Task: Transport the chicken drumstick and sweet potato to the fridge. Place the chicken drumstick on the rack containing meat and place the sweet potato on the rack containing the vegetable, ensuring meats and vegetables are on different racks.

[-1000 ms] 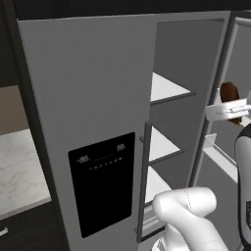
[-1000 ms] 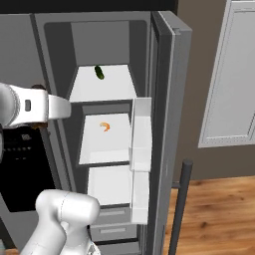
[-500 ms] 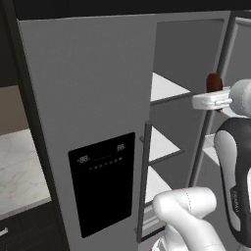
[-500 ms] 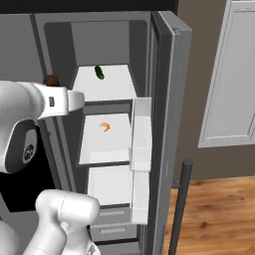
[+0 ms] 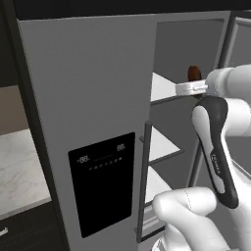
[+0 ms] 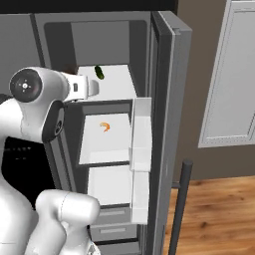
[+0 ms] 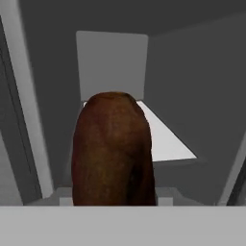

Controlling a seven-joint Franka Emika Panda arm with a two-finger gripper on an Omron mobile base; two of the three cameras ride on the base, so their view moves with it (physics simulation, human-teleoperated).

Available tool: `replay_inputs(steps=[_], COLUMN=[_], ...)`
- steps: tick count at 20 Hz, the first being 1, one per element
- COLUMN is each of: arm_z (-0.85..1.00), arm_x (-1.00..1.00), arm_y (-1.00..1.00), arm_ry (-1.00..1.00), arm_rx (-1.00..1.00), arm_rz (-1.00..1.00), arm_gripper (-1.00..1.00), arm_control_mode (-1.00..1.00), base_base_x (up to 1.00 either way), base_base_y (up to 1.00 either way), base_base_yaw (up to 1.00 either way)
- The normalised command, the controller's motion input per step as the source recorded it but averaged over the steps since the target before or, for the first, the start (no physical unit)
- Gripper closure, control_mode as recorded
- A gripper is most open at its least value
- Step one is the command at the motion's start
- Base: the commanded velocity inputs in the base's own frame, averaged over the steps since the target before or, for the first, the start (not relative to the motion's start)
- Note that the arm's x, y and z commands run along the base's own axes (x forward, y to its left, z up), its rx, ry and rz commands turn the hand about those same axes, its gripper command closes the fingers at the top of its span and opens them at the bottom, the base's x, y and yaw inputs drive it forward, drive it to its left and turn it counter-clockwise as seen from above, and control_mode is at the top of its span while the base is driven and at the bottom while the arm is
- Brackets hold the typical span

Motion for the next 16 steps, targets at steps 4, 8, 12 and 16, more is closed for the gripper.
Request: replay_inputs(steps=[4, 8, 12, 16], arm_z=[-0.04, -0.08, -0.13, -0.28], arm_x=[0.85, 0.84, 0.66, 0.7], arm_y=[0.0, -0.01, -0.04, -0.01], arm_ry=[0.0, 0.0, 0.0, 0.02], arm_rx=[0.0, 0.0, 0.0, 0.0], arm_rz=[0.05, 0.05, 0.03, 0.0], arm_gripper=[1.0, 1.0, 1.0, 1.0], arm_control_mode=[-1.0, -1.0, -1.0, -1.0], base_base_x=[0.0, 0.0, 0.0, 0.0], base_base_y=[0.0, 0.0, 0.0, 0.0], base_base_yaw=[0.0, 0.0, 0.0, 0.0])
